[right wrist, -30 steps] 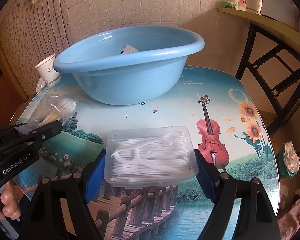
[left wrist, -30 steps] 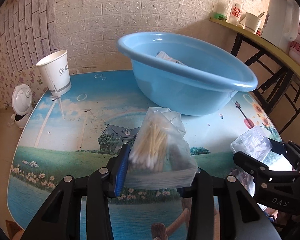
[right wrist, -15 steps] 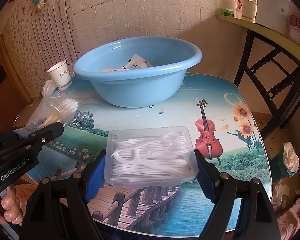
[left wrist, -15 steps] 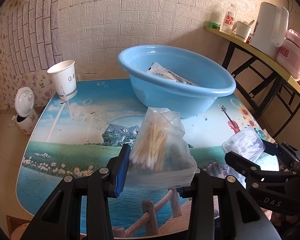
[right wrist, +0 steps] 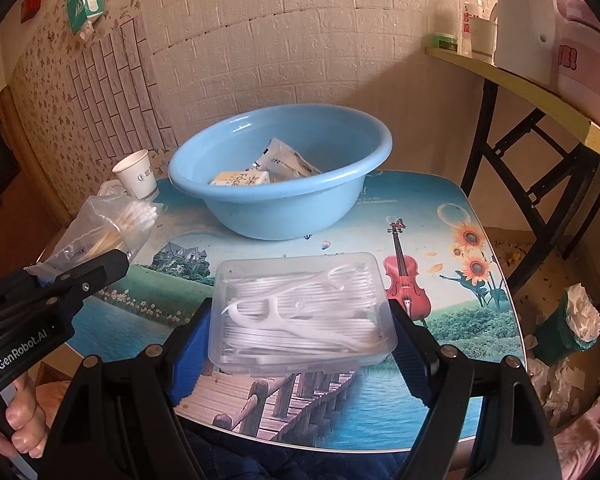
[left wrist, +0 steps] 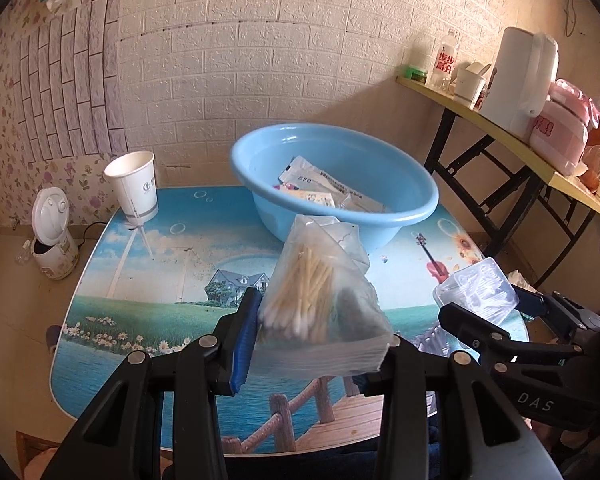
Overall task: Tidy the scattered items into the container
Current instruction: 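Lift and carry the swab bag and floss-pick box over the blue basin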
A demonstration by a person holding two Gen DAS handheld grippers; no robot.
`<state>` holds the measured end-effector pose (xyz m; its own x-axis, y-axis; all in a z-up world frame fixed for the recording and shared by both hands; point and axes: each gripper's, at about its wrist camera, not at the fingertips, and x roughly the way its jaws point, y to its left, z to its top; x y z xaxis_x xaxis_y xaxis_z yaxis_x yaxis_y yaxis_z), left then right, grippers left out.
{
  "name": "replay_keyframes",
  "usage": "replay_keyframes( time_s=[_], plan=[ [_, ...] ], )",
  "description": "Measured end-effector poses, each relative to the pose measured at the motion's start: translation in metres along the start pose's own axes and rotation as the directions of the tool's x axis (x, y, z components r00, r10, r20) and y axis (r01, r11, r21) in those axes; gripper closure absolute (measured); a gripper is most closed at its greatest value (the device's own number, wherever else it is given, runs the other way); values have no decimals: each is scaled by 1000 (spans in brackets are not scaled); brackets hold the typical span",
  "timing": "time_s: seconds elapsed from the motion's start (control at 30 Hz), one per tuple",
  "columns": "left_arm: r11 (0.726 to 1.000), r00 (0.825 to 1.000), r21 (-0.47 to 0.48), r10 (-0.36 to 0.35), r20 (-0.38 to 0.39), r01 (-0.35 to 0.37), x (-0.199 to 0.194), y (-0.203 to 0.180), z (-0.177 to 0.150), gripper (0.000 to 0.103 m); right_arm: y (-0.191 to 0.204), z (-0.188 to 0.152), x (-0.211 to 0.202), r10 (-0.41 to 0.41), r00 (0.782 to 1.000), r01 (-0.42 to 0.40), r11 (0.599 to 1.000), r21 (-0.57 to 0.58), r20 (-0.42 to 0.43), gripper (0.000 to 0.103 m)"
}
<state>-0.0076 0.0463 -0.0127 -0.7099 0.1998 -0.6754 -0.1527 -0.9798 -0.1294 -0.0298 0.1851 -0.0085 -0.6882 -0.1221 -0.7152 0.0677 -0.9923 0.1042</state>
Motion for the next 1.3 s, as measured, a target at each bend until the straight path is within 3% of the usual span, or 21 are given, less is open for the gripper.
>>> replay_keyframes(
  time_s=[0.4, 0.67, 1.3],
  plan=[
    [1000, 999, -10, -12, 37, 12, -12, -4, 25, 66, -1, 18, -22, 12, 999, -13, 1000, 15, 50, 20],
    [1000, 1000, -17, -12, 21, 13, 1, -2, 33, 66, -12, 34, -27, -4, 996, 0, 999, 41, 88, 20],
    [998, 998, -10, -62, 14, 62, 49, -7, 69, 66, -20, 71, 8, 17, 993, -19, 1000, 16, 118, 20]
  ],
)
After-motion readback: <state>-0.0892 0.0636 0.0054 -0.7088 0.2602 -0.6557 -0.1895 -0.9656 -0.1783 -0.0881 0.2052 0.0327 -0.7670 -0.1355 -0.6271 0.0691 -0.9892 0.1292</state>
